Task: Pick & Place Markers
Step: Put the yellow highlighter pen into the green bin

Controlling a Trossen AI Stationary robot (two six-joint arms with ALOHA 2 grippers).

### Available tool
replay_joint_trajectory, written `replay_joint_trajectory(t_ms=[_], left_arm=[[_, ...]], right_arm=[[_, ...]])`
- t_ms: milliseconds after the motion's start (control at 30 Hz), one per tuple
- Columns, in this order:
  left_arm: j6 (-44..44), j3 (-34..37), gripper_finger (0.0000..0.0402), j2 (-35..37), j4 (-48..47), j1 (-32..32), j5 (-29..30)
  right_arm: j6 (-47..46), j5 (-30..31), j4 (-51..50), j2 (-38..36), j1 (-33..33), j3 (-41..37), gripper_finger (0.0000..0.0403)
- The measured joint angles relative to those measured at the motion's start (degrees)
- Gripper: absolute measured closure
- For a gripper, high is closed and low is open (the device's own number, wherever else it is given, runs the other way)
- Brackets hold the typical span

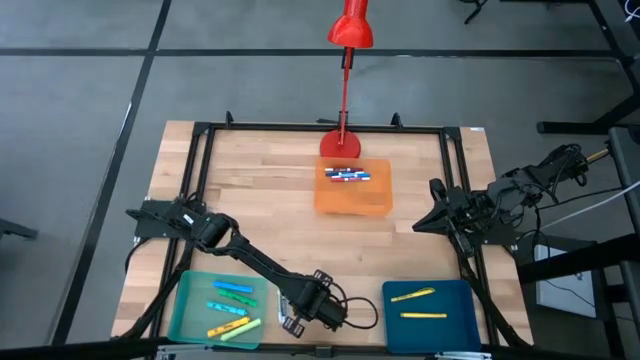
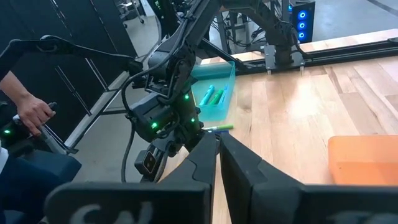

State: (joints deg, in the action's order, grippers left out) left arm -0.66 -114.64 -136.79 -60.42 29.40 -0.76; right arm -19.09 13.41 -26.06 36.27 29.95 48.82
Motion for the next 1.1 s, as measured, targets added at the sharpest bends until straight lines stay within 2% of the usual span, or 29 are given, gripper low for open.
replay_joint_trajectory(t_ms=[200, 533, 633, 767, 1100], left_arm=[[2.68, -5.85, 0.0345, -0.07, -4.96, -1.13, 3.61], [3.4, -16.77, 0.0345, 0.04, -16.95, -3.03, 4.33], [2.65, -20.36, 0.0345, 0.06, -20.96, -2.9, 2.29], [0.48, -19.01, 0.0345, 2.78, -22.65, -1.75, -2.27], [-3.91, -18.92, 0.0345, 4.75, -26.51, 2.74, -0.94]], right_arm=[[0.0, 0.0, 0.0, 0.0, 0.0, 0.02, 0.0379], [0.0, 0.01, 0.0, 0.0, 0.0, 0.02, 0.038], [0.0, 0.02, 0.0, 0.0, 0.0, 0.02, 0.0379], [0.02, 0.02, 0.0, 0.0, 0.02, 0.0, 0.0379], [-0.02, 0.04, 0.02, 0.09, 0.02, 0.02, 0.0379]])
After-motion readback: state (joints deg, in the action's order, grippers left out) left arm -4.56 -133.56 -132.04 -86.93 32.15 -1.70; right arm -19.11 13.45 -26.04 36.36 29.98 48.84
